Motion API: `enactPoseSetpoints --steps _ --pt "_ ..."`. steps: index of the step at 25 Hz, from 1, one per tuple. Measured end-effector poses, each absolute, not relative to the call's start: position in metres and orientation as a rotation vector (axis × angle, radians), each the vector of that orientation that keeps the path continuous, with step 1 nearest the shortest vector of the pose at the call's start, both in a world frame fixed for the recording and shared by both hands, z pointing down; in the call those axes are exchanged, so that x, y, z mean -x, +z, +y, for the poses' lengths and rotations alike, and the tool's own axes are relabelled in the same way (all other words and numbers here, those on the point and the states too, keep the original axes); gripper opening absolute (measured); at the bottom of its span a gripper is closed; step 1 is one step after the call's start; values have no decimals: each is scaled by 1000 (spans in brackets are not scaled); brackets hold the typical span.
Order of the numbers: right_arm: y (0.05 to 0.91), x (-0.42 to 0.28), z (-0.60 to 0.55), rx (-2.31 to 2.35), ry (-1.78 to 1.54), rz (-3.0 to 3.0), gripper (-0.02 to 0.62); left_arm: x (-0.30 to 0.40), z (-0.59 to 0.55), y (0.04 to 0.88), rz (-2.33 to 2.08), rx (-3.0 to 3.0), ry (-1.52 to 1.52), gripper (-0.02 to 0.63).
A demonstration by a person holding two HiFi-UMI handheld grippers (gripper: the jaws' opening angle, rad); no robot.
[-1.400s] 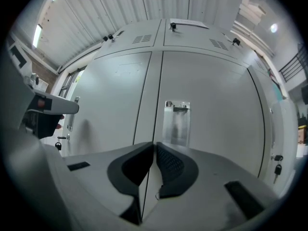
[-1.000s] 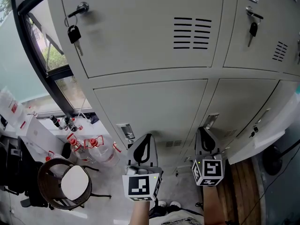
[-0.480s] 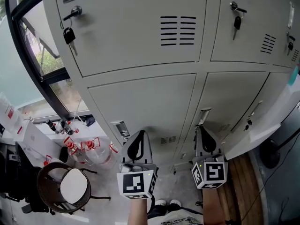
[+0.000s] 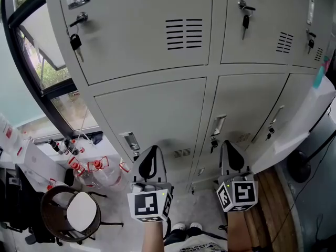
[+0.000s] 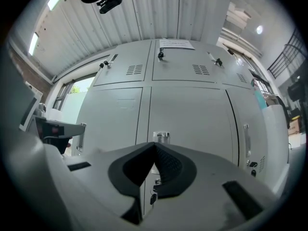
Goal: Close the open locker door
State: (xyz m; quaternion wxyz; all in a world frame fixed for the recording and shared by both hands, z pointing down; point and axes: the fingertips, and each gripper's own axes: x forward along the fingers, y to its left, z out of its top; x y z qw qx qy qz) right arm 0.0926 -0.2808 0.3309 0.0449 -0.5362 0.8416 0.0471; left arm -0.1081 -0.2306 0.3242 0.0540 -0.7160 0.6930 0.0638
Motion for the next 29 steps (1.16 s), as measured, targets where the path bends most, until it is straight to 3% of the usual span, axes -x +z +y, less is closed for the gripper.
enactPoseSetpoints --steps 29 --pt "326 -118 -255 1641 147 2568 -5 88 -207 320 2098 2170 198 0"
